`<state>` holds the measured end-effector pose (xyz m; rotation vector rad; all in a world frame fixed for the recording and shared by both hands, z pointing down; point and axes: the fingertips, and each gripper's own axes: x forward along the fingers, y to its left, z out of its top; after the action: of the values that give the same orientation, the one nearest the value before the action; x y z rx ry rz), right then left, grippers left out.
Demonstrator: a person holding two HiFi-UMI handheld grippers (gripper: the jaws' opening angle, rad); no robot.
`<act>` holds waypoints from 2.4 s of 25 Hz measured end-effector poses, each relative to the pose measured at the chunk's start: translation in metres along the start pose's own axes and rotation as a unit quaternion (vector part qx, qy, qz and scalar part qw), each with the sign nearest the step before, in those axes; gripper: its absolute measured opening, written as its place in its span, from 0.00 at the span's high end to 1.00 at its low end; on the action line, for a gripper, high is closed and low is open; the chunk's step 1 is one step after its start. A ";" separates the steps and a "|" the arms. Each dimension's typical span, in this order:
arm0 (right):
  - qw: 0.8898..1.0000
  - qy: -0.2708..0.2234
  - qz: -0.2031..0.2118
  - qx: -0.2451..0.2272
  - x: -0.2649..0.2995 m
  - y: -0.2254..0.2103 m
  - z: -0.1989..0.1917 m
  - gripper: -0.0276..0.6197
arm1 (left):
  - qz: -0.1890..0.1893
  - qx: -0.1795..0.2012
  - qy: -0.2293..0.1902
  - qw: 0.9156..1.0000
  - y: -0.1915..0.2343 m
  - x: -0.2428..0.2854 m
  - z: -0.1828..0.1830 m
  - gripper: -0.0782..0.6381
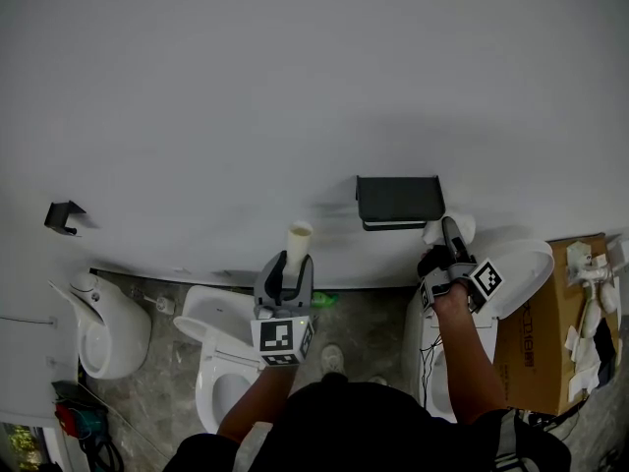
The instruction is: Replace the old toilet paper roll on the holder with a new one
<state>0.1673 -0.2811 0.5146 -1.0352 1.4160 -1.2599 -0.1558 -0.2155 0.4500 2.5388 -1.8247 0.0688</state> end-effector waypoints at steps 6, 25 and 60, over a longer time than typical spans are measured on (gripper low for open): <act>1.000 0.020 -0.003 0.002 0.011 -0.005 -0.013 0.51 | 0.001 -0.004 0.005 1.000 0.000 0.000 -0.004 0.65; 0.996 0.088 0.000 0.009 0.026 -0.004 -0.091 0.51 | 0.016 -0.011 0.008 1.000 0.006 -0.005 -0.007 0.65; 0.989 0.137 0.021 -0.060 -0.010 0.003 -0.109 0.47 | -0.008 -0.023 0.011 1.000 -0.013 0.009 -0.007 0.65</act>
<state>0.0625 -0.2493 0.5158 -0.9311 1.7317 -1.3373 -0.1409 -0.2196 0.4579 2.5117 -1.7769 0.0548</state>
